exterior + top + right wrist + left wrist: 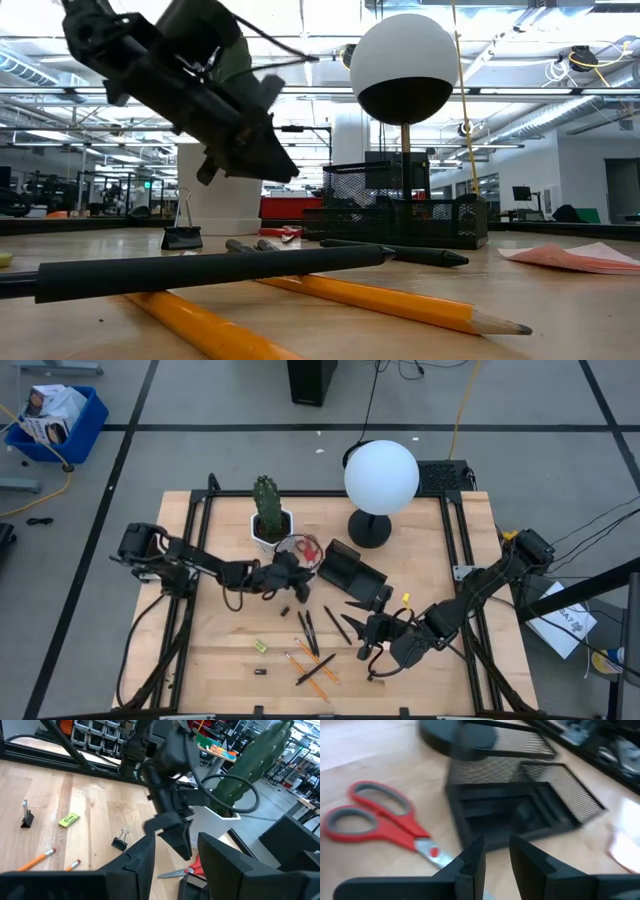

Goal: Pick and place office supplies into organizer
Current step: Put the red scissors into the black desk organizer

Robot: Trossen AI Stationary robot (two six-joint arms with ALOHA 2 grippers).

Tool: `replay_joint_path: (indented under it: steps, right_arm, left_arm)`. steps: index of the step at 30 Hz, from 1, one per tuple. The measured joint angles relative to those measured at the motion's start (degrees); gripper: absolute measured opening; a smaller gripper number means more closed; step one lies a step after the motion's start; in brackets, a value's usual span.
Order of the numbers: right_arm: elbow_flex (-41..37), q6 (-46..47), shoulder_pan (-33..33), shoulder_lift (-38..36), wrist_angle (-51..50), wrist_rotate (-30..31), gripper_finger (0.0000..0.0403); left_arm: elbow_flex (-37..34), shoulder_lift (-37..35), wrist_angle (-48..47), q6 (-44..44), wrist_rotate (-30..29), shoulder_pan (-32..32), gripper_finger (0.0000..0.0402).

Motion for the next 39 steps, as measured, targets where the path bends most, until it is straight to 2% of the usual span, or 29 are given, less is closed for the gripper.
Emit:
replay_joint_path:
  steps: [7,12,15,17,19,22,27,30,34,39]
  right_arm:
    - [0.0,-0.07,0.02,0.0,0.01,-0.02,0.0144]
    - [0.0,-0.02,0.02,0.0,0.02,-0.04,0.0144]
    - [0.0,0.02,0.02,0.0,0.02,-0.11,0.0144]
    - [0.0,0.04,0.02,0.0,0.04,-2.38,0.0144]
    - [0.0,-0.06,-0.18,0.0,0.08,-7.25,0.0144]
    - [0.0,0.04,-0.81,0.0,0.3,-11.37,0.0144]
    - [0.0,0.09,-1.96,0.0,0.48,-11.88,0.0144]
    - [0.0,0.09,-1.9,0.0,0.5,-11.93,0.0144]
    - [0.0,0.09,-1.9,0.0,0.48,-11.91,0.0144]
    - [0.0,0.09,-1.94,0.0,0.49,-11.89,0.0144]
  left_arm:
    - [0.0,0.0,-0.28,-1.21,2.84,3.03,0.0084]
    - [0.0,0.0,-0.28,-1.13,3.77,3.07,0.0014]
    - [0.0,0.0,-0.31,-1.84,5.21,2.64,0.0009]
    - [0.0,0.0,-0.28,-3.28,8.16,2.06,0.0006]
    - [0.0,0.0,0.1,-3.54,10.52,0.71,0.0004]
    - [0.0,0.0,-0.43,-0.97,8.36,-1.36,0.0006]
    - [0.02,-0.02,-6.77,-3.77,1.96,-0.71,0.0005]
    - [0.65,0.0,-10.47,-4.33,1.77,-0.64,0.0004]
    - [3.81,0.06,-13.15,-0.06,1.63,-1.55,0.0003]
    - [10.59,0.89,-25.38,3.26,1.59,-2.64,0.0002]
